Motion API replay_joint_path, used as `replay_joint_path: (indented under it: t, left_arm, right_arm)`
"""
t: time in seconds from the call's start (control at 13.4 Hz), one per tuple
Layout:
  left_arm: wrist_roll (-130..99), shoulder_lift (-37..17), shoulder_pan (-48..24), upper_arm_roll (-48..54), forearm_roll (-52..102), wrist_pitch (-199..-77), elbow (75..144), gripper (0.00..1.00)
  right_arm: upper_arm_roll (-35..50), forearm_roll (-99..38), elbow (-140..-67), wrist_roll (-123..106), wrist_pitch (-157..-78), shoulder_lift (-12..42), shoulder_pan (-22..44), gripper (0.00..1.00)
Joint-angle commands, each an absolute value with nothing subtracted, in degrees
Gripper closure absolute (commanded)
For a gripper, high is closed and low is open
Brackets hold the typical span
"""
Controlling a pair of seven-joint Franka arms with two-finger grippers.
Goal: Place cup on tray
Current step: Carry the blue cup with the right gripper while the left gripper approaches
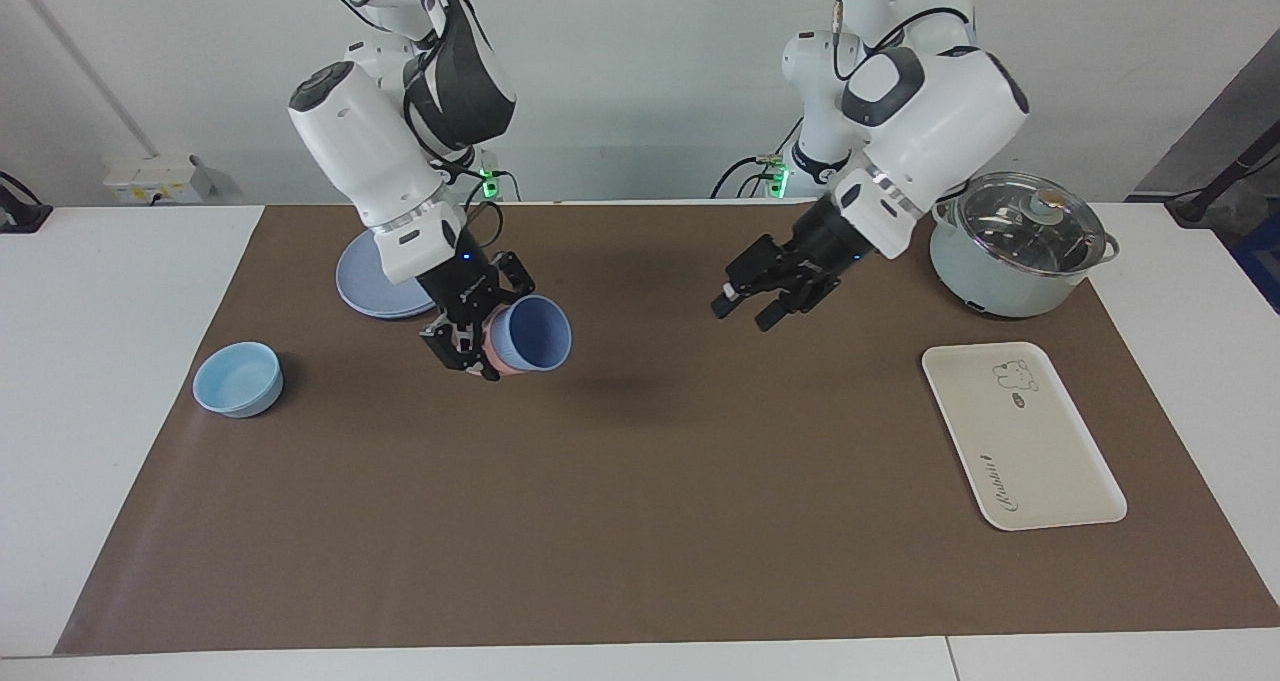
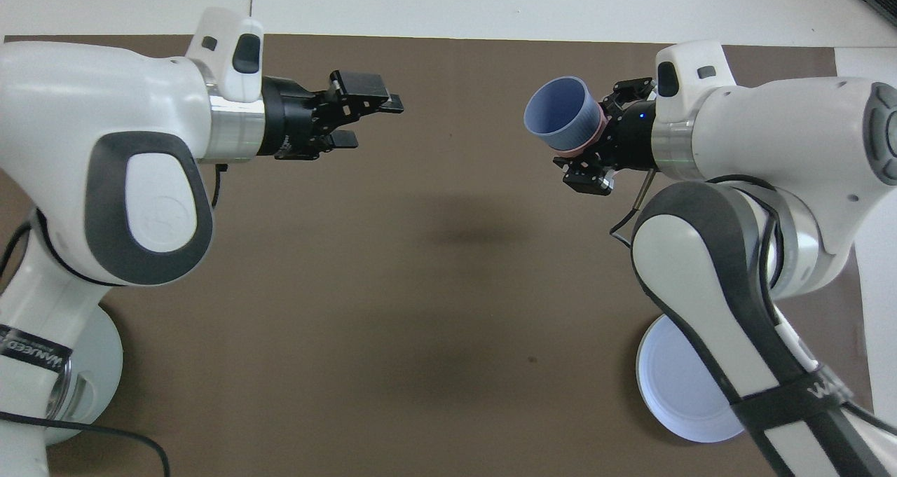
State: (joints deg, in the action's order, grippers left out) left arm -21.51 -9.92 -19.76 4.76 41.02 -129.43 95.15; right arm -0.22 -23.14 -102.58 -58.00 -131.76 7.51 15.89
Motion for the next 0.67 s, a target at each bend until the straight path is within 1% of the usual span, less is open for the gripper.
replay_joint_path:
  t: [0.0, 0.07, 0.22, 0.37, 0.45, 0.6]
  left_arm:
    - [-25.0, -11.9, -23.3, 3.8, 42.1, -132.1, 92.9, 0.1]
    - [-25.1, -12.1, -24.8, 3.8, 42.2, -133.8, 92.6, 0.13]
    - [-26.1, -12.2, -28.2, 3.7, 42.2, -136.5, 92.9, 0.15]
    - [-26.1, -12.2, -29.1, 3.7, 41.5, -136.2, 93.3, 0.19]
    - [-26.0, -12.1, -30.0, 3.6, 41.3, -136.1, 93.7, 0.23]
    - [-25.6, -12.0, -30.6, 3.6, 41.1, -135.7, 94.7, 0.38]
  right_arm:
    - [0.1, -19.6, -101.3, -55.5, -131.4, 7.9, 18.5, 1.0]
    - [0.1, -17.6, -100.6, -53.8, -131.3, 7.9, 19.7, 1.0]
    - [0.1, -12.8, -100.1, -49.2, -131.3, 7.9, 22.0, 1.0]
    - [0.1, -10.3, -100.1, -46.8, -131.3, 7.7, 23.6, 1.0]
    - [0.2, -9.6, -100.2, -46.7, -131.2, 7.6, 23.7, 1.0]
    - [0.1, -9.3, -100.2, -46.7, -131.2, 7.6, 23.6, 1.0]
